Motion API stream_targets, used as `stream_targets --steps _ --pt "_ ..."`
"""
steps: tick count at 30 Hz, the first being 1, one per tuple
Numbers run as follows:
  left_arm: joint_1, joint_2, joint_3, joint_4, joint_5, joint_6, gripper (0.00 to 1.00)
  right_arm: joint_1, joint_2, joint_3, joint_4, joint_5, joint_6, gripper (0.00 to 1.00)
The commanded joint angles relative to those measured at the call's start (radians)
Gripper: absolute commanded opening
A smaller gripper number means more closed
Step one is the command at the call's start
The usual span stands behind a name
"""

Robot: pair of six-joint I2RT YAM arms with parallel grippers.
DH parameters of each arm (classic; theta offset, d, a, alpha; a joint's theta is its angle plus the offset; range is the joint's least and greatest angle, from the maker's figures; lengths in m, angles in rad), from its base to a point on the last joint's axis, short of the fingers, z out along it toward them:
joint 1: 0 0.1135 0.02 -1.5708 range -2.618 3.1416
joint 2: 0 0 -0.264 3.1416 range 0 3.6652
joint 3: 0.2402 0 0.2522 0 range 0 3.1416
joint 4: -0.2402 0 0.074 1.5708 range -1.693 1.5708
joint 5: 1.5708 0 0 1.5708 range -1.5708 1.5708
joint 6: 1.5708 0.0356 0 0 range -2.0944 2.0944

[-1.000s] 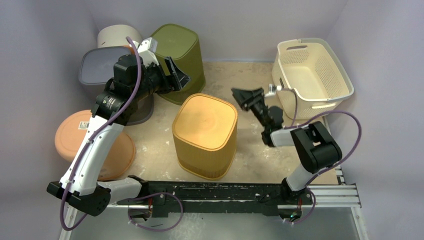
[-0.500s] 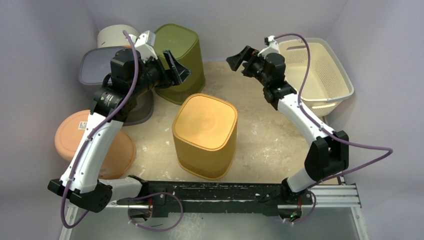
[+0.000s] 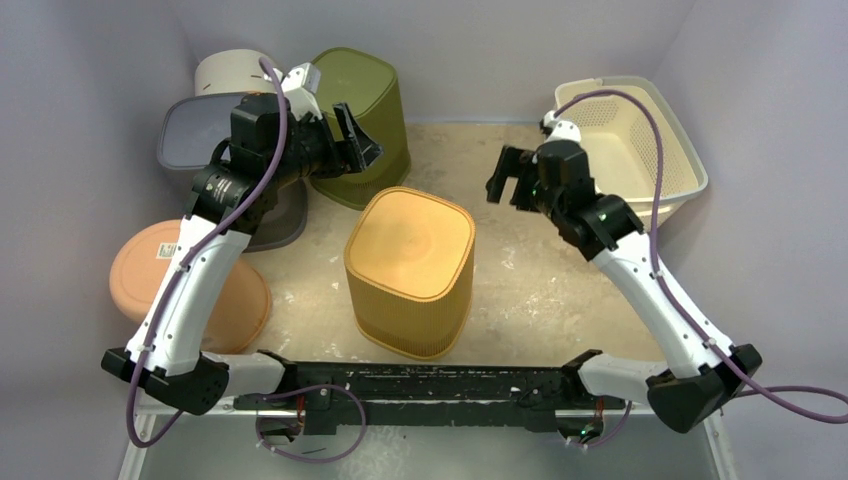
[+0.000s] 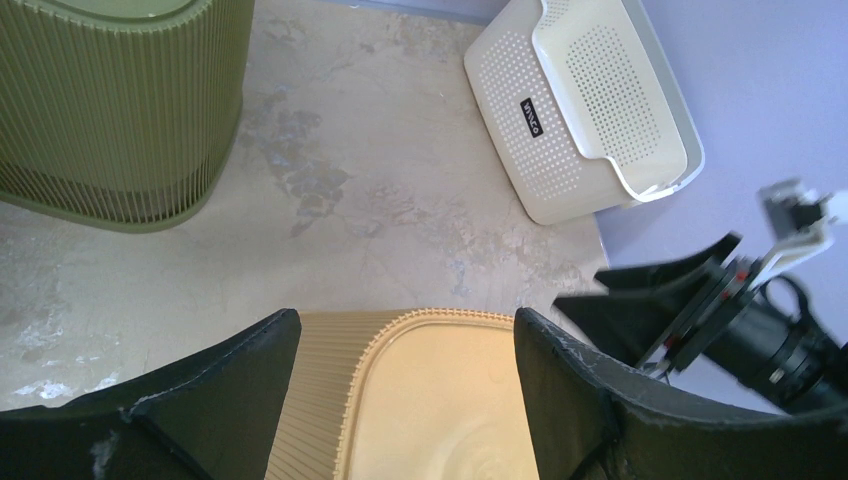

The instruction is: Turn the large container upside down

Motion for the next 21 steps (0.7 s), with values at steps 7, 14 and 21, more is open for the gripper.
stream_targets --steps 7,14,21 --pt "-0.003 0.05 0.131 -0.019 0.007 0.033 0.76 0.149 -0.176 -0.197 -0.4 0.134 0.347 1.0" --pt "-0.007 0.08 0.244 -0.075 -0.034 0.037 0.76 0.211 -0.145 -0.26 -0.314 -0.01 0.316 1.0" --pt "-0.009 0.122 0.397 -0.16 -0.083 0.055 0.76 0.289 -0.052 -0.306 -0.079 -0.161 0.343 1.0"
